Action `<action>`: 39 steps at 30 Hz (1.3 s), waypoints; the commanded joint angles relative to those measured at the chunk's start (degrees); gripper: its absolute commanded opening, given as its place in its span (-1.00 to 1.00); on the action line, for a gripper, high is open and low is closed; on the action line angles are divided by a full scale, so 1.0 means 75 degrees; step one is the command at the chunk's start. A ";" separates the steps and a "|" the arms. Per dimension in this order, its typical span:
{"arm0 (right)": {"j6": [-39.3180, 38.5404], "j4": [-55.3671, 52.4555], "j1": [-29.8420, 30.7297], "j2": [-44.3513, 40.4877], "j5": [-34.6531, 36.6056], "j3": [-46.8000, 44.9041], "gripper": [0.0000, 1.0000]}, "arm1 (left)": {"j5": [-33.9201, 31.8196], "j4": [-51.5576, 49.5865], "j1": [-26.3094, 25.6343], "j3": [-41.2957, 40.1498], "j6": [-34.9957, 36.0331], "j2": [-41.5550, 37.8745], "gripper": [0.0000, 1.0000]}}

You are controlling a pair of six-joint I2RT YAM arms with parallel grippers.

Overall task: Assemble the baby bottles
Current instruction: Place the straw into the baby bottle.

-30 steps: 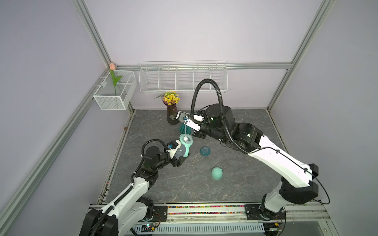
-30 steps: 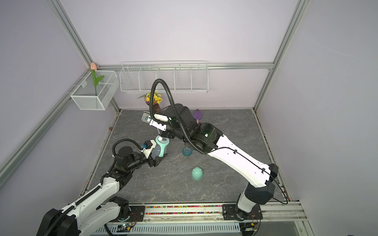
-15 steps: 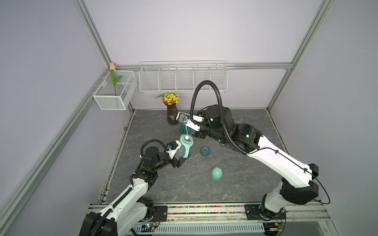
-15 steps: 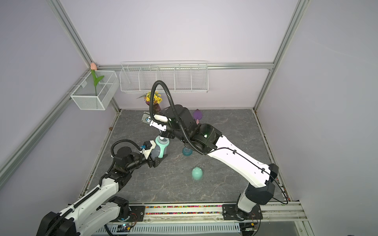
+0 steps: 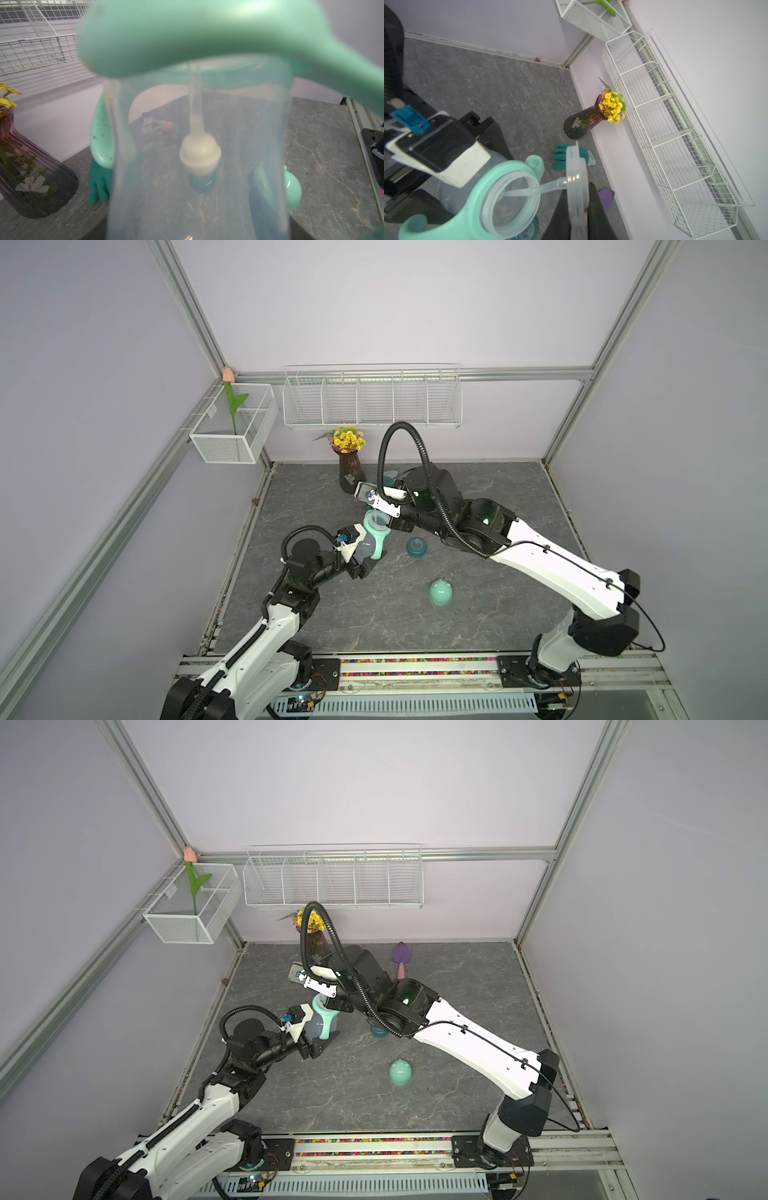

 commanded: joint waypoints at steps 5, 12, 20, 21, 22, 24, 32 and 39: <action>0.0113 0.0015 -0.0042 -0.0114 -0.0050 -0.0344 -0.79 | -0.0144 0.0419 0.0019 0.0253 -0.0223 -0.0308 -1.00; 0.0204 -0.0127 0.0036 -0.0190 -0.0153 -0.0683 -0.55 | -0.0237 0.0450 0.0002 0.0230 -0.0262 -0.0380 -1.00; 0.0322 -0.0321 0.0069 -0.0415 -0.0207 -0.0853 0.16 | -0.0472 0.0614 0.0008 0.0181 -0.0275 -0.0186 -1.00; 0.0329 -0.0310 0.0071 -0.0472 -0.0204 -0.0882 0.19 | -0.0526 0.0677 0.0005 0.0152 -0.0279 -0.0160 -1.00; 0.0338 -0.0327 0.0071 -0.0554 -0.0201 -0.0908 0.19 | -0.0608 0.0777 0.0018 0.0115 -0.0292 -0.0116 -1.00; 0.0397 -0.0345 0.0067 -0.0737 -0.0278 -0.0973 0.20 | -0.0733 0.0947 0.0011 0.0036 -0.0309 -0.0069 -1.00; 0.0937 0.0717 -0.0206 -0.1178 -0.0195 -0.1421 -0.15 | -0.0173 0.0928 0.0009 -0.0003 -0.0236 -0.0089 -1.00; 0.1047 0.0980 -0.0531 -0.0415 -0.0220 -0.0891 -0.31 | 0.0132 0.0759 0.0014 0.0054 -0.0231 -0.0150 -1.00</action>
